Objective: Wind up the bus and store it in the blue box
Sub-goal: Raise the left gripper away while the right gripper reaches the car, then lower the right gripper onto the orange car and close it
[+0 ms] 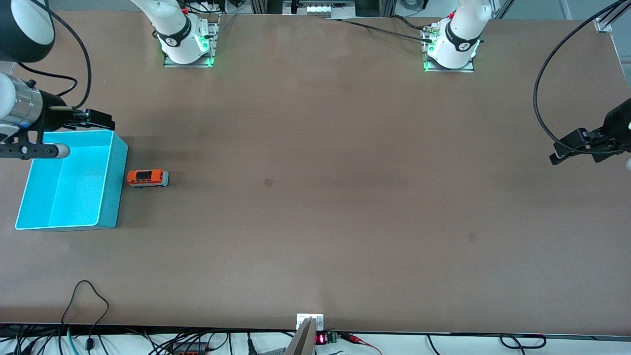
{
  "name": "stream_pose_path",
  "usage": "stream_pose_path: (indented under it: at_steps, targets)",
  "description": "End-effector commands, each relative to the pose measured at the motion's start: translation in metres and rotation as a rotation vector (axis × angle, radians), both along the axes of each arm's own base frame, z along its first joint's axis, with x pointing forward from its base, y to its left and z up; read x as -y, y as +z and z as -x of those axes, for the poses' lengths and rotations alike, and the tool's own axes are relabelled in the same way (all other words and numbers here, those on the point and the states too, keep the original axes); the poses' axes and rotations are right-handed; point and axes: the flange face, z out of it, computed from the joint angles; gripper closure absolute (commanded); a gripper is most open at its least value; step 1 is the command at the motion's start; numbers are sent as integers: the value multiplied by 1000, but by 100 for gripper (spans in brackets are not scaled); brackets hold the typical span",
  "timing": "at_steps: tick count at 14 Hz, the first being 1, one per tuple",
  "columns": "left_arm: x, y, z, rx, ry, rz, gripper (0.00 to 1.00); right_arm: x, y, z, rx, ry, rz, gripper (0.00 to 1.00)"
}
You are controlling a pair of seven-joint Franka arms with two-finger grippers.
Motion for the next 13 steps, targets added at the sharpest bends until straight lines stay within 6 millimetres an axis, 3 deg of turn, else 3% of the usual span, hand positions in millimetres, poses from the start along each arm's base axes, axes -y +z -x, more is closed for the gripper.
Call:
stream_pose_path:
  at_steps: [1,5,7,9,13]
  targets:
    - [-3,0,21,-10,1,-24,0,-9,-25,12,0,155,-34,0]
    - [0,-2,32,0,-1,-18,0,-1,-76,32,37,464,-114,0]
    - [0,-2,37,-10,-2,-18,0,17,-99,34,64,627,-158,0]
    - [0,0,40,-17,-1,-19,0,21,-117,32,96,806,-188,0]
    - [0,4,42,-32,-36,-29,0,24,-171,46,117,1053,-133,0]
